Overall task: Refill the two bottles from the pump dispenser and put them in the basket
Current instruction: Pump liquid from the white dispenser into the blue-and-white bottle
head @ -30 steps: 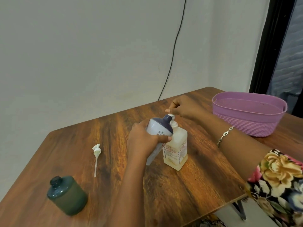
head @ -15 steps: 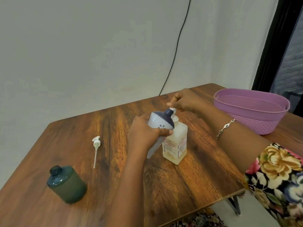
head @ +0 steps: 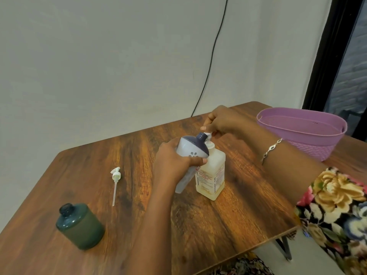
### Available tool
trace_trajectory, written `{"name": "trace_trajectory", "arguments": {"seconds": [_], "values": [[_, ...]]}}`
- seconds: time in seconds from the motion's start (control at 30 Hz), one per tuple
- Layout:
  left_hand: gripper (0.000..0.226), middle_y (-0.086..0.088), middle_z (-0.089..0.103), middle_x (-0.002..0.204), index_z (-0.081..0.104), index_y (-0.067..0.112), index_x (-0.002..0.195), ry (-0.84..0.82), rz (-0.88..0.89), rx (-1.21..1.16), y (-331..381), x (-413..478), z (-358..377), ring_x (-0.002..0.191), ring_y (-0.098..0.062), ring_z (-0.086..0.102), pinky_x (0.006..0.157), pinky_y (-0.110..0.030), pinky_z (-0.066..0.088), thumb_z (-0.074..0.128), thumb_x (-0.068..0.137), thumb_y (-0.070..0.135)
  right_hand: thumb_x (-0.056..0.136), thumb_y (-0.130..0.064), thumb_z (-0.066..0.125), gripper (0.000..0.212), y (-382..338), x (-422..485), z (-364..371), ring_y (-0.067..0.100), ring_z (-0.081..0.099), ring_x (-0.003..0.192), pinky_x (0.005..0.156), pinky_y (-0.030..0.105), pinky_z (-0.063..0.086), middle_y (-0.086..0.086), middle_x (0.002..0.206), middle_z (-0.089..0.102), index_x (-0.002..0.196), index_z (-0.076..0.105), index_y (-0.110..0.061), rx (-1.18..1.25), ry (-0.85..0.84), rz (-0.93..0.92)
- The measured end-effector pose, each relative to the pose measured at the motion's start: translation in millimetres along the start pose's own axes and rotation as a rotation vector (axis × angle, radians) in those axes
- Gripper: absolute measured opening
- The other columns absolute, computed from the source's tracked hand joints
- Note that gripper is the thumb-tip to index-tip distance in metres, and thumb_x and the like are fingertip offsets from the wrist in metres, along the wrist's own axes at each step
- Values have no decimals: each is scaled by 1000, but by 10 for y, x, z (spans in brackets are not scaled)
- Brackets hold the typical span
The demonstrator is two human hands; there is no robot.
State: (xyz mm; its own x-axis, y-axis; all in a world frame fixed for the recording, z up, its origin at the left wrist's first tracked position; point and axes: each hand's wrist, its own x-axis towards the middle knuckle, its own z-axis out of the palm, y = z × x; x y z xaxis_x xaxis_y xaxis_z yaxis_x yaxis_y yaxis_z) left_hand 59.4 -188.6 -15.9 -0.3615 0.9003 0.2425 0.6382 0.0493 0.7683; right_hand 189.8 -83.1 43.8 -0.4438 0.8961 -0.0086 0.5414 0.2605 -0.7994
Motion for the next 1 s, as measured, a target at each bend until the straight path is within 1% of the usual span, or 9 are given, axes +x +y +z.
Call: {"name": "trace_trajectory", "arguments": {"seconds": [0.13, 0.27, 0.43, 0.53, 0.63, 0.7, 0.83, 0.9, 1.0], "values": [[60, 3, 56, 98, 57, 23, 112, -15, 0, 7, 54, 4, -23, 86, -15, 55, 69, -28, 46, 82, 60, 39, 83, 10, 56, 11, -186, 46, -153, 16, 57, 67, 57, 20, 50, 9, 75, 60, 82, 63, 2, -87, -140, 45], [55, 7, 57, 90, 58, 23, 107, -18, -8, -11, 0, -5, 0, 79, -9, 54, 64, -26, 45, 83, 60, 37, 86, 8, 54, 18, -184, 165, -105, 14, 53, 66, 58, 20, 47, 8, 75, 59, 74, 60, -4, -151, -243, 90], [59, 2, 59, 101, 59, 24, 110, -52, -35, -27, -43, 16, 47, 87, -15, 56, 65, -26, 45, 83, 58, 38, 87, 3, 56, 15, -12, 163, -93, 12, 49, 61, 56, 20, 44, 7, 72, 59, 75, 60, -6, -39, -267, 109], [57, 3, 60, 93, 60, 23, 108, -19, -58, -51, -37, 22, 43, 84, -14, 57, 62, -27, 45, 83, 59, 39, 85, 1, 60, 13, -7, 124, -37, 14, 54, 66, 61, 22, 48, 6, 73, 61, 75, 63, -6, -16, -142, 8], [54, 6, 61, 88, 61, 23, 106, -2, -33, -81, -3, 14, 5, 79, -11, 58, 61, -27, 46, 83, 59, 39, 82, -4, 66, 4, -9, 21, 31, 15, 61, 81, 72, 22, 50, 3, 84, 67, 81, 69, -7, -181, 61, -186], [54, 4, 62, 89, 61, 25, 103, -9, -26, -79, -1, 3, 5, 80, -13, 59, 62, -29, 49, 84, 57, 40, 83, -6, 66, 7, 67, -69, 94, 13, 62, 83, 69, 17, 46, 3, 90, 69, 86, 71, -8, -257, 213, -296], [52, 1, 63, 93, 61, 26, 99, -16, -46, -109, -5, -16, 27, 85, -17, 61, 71, -37, 54, 86, 55, 40, 81, 2, 59, 17, 330, -189, 239, 19, 61, 84, 72, 24, 45, 6, 91, 68, 88, 73, -5, -323, 464, -486], [47, 5, 62, 86, 59, 26, 94, -16, -34, -118, 7, -17, 22, 79, -14, 59, 68, -33, 52, 86, 57, 35, 76, 4, 59, 18, 443, -178, 304, 24, 63, 81, 71, 26, 45, 8, 90, 69, 85, 73, -4, -357, 537, -606], [47, 6, 61, 85, 59, 26, 97, -12, -23, -112, 19, -7, 12, 78, -11, 59, 68, -31, 51, 85, 58, 34, 74, 5, 59, 22, 546, -169, 365, 24, 66, 82, 76, 23, 40, 8, 92, 71, 88, 73, -4, -346, 589, -657]]}}
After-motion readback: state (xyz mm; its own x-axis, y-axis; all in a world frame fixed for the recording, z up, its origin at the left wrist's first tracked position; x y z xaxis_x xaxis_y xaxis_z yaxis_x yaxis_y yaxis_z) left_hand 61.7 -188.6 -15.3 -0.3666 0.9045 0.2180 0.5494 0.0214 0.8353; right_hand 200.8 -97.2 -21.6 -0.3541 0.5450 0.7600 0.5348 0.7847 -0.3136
